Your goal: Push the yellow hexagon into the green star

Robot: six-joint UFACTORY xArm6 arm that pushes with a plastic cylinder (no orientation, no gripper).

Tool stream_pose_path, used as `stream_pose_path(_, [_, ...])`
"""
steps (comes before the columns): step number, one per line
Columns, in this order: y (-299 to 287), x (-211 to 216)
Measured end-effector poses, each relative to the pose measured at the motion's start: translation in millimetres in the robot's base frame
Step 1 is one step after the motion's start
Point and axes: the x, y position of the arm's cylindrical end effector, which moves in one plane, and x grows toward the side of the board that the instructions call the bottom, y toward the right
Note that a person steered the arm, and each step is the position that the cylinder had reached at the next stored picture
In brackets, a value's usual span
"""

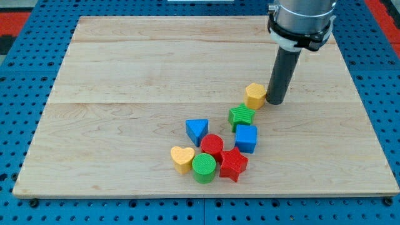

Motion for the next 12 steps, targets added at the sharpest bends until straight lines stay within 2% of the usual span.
stream_pose_path(2, [-20.4, 11.7])
stream_pose_path(4, [-5.0, 10.6])
stream_pose_path(5, [28.7, -30.9])
stream_pose_path(6, [19.5, -67.6])
stream_pose_path(7, [-16.2, -68.0])
stream_pose_path(9, [-54.4, -30.4])
stream_pose_path(10, [-16.8, -31.0])
stream_pose_path(11, [-13.8, 7.6])
stream_pose_path(12, [-13.8, 7.6])
